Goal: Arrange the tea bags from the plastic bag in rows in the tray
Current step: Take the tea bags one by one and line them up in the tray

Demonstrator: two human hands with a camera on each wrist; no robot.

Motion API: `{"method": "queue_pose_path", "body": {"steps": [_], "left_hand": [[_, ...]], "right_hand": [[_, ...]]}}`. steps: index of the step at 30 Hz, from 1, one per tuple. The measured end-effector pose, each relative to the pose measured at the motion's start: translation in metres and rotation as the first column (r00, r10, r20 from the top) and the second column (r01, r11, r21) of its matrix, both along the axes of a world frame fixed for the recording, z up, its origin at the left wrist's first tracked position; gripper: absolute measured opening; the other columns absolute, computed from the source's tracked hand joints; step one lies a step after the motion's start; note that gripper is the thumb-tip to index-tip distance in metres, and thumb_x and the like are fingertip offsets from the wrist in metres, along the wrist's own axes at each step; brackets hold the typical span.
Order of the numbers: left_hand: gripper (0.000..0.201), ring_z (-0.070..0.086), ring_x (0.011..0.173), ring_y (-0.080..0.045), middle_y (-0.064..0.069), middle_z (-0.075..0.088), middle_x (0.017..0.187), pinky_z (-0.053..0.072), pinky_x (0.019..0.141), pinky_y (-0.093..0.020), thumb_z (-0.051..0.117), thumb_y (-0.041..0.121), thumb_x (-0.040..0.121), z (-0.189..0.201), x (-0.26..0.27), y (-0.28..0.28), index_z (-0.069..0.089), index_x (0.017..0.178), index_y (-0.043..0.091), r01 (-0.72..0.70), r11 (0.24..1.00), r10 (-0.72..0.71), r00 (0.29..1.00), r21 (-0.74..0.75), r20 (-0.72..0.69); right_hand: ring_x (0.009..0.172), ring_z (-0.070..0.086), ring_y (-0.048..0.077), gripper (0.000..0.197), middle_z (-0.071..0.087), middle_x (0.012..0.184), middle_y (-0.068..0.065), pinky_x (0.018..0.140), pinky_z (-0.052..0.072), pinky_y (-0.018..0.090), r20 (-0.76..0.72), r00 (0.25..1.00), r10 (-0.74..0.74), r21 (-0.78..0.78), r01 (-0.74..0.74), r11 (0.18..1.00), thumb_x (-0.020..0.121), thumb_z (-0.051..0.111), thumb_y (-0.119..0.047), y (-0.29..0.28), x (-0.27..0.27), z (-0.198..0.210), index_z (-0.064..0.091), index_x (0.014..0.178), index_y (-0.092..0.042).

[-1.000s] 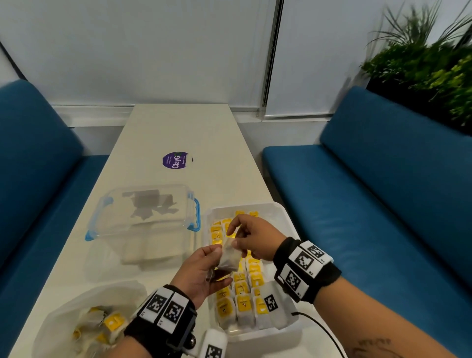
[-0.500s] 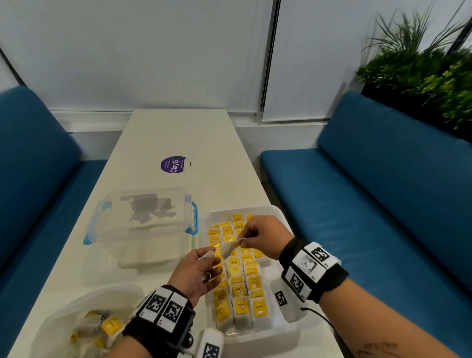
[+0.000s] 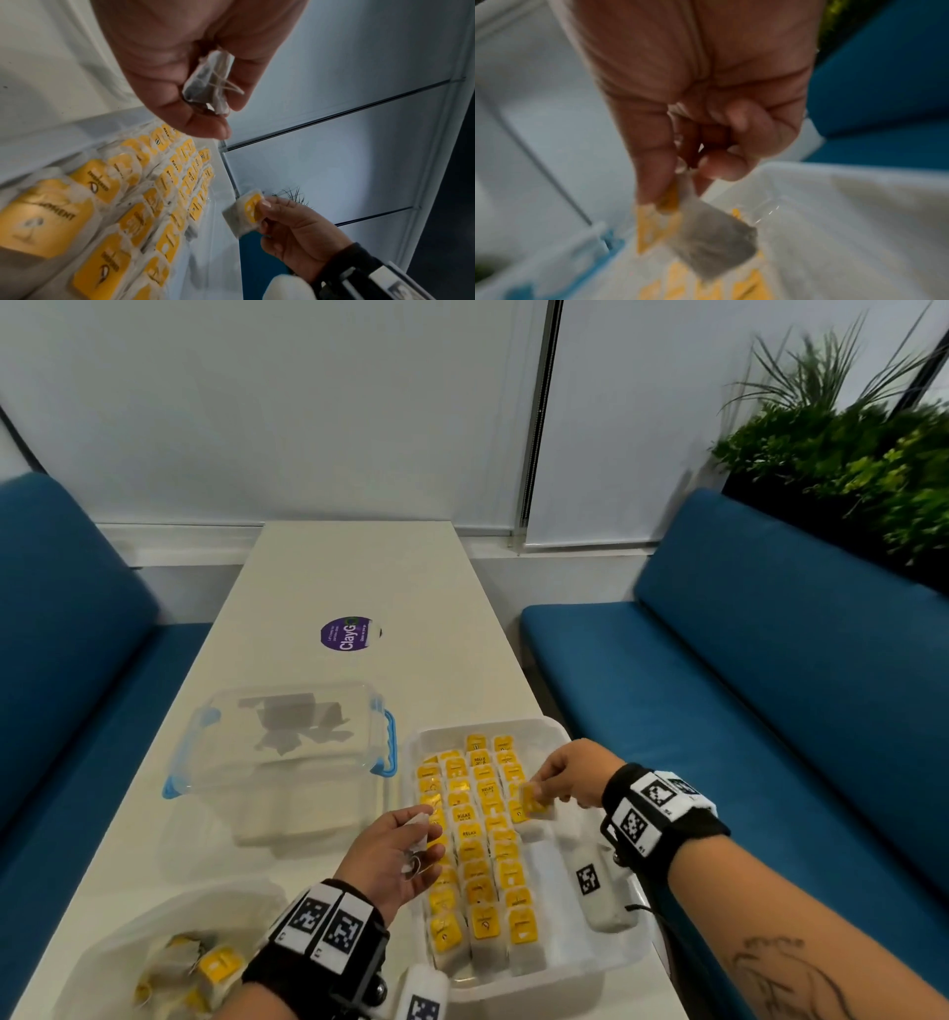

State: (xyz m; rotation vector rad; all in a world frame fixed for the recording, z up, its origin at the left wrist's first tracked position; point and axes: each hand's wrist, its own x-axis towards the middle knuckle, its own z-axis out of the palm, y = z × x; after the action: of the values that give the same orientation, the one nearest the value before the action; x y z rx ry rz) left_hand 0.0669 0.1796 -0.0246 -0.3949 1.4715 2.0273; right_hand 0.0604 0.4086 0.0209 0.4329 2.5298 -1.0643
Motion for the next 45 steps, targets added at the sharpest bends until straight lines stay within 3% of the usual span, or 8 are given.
{"method": "queue_pose_path", "body": {"steps": [9, 15, 21, 25, 28, 33, 35, 45], "left_hand": [[0.010, 0.055, 0.067, -0.019, -0.008, 0.059, 0.083, 0.046, 0.062, -0.028, 0.049, 0.007, 0.094, -0.008, 0.004, -0.008, 0.057, 0.099, 0.010, -0.031, 0.999, 0.030, 0.999, 0.021, 0.033], [0.010, 0.058, 0.066, -0.020, -0.009, 0.061, 0.081, 0.049, 0.058, -0.028, 0.049, 0.008, 0.094, -0.009, 0.002, -0.010, 0.058, 0.097, 0.009, -0.043, 0.998, 0.042, 0.998, 0.034, 0.050], [0.018, 0.065, 0.070, -0.022, -0.010, 0.068, 0.088, 0.051, 0.063, -0.031, 0.046, 0.016, 0.095, -0.010, 0.002, -0.009, 0.060, 0.103, 0.008, 0.025, 0.999, -0.027, 0.998, 0.045, 0.049], [0.021, 0.064, 0.061, -0.018, -0.009, 0.067, 0.084, 0.050, 0.057, -0.027, 0.046, 0.018, 0.095, -0.011, 0.003, -0.009, 0.063, 0.102, 0.006, 0.041, 0.998, -0.043, 0.997, 0.037, 0.060], [0.024, 0.064, 0.055, -0.016, -0.008, 0.067, 0.079, 0.050, 0.051, -0.023, 0.044, 0.019, 0.096, -0.013, 0.001, -0.010, 0.063, 0.102, 0.005, 0.026, 0.999, -0.029, 0.997, 0.042, 0.078], [0.030, 0.068, 0.061, -0.019, -0.010, 0.071, 0.083, 0.053, 0.054, -0.025, 0.040, 0.026, 0.098, -0.012, 0.000, -0.010, 0.061, 0.107, 0.006, 0.037, 0.995, -0.047, 0.993, 0.090, 0.105], [0.036, 0.069, 0.064, -0.020, -0.011, 0.070, 0.089, 0.053, 0.053, -0.025, 0.035, 0.032, 0.099, -0.010, -0.001, -0.010, 0.061, 0.108, 0.008, 0.042, 0.992, -0.056, 0.992, 0.122, 0.117], [0.041, 0.068, 0.059, -0.020, -0.013, 0.067, 0.084, 0.053, 0.048, -0.024, 0.034, 0.035, 0.099, 0.003, 0.009, 0.002, 0.063, 0.100, 0.005, 0.066, 0.984, -0.082, 0.992, 0.163, 0.093]], "right_hand": [[0.030, 0.041, 0.000, 0.016, 0.053, 0.057, -0.002, 0.037, 0.030, 0.013, 0.165, 0.986, 0.030, 0.231, -0.069, 0.970, 0.095, 0.052, -0.022, -0.008, -0.006, -0.013, 0.051, 0.080, -0.016], [0.055, 0.054, 0.009, 0.015, 0.055, 0.066, 0.000, 0.029, 0.033, 0.010, 0.347, 0.937, 0.049, 0.204, -0.127, 0.971, 0.089, 0.058, -0.004, -0.008, -0.007, -0.034, 0.052, 0.099, -0.014], [0.056, 0.054, 0.010, 0.035, 0.053, 0.068, 0.001, 0.054, 0.047, 0.019, 0.401, 0.916, 0.015, 0.257, -0.128, 0.958, 0.090, 0.057, -0.005, -0.009, -0.021, -0.055, 0.052, 0.124, -0.005], [0.056, 0.052, 0.009, 0.007, 0.053, 0.066, 0.000, 0.050, 0.041, 0.019, 0.343, 0.939, -0.021, 0.231, -0.063, 0.971, 0.092, 0.055, -0.008, -0.011, -0.031, -0.057, 0.053, 0.096, -0.012], [0.062, 0.058, 0.013, 0.024, 0.056, 0.068, -0.001, 0.045, 0.043, 0.018, 0.288, 0.957, -0.039, 0.223, -0.027, 0.975, 0.088, 0.060, -0.009, -0.005, -0.036, -0.062, 0.045, 0.071, -0.018], [0.078, 0.056, 0.018, 0.025, 0.057, 0.089, 0.003, 0.066, 0.049, 0.023, 0.130, 0.987, -0.090, 0.331, 0.042, 0.943, 0.081, 0.070, -0.016, -0.010, -0.025, -0.064, 0.046, 0.088, -0.014], [0.073, 0.052, 0.014, 0.027, 0.053, 0.084, -0.001, 0.059, 0.042, 0.020, -0.034, 0.997, -0.076, 0.243, 0.082, 0.967, 0.079, 0.072, -0.012, -0.014, -0.025, -0.056, 0.046, 0.084, -0.018], [0.067, 0.058, 0.013, 0.031, 0.061, 0.077, 0.003, 0.064, 0.051, 0.022, -0.194, 0.925, 0.328, -0.247, -0.369, 0.896, 0.075, 0.072, -0.004, -0.078, 0.004, -0.004, 0.055, 0.089, -0.026]]}}
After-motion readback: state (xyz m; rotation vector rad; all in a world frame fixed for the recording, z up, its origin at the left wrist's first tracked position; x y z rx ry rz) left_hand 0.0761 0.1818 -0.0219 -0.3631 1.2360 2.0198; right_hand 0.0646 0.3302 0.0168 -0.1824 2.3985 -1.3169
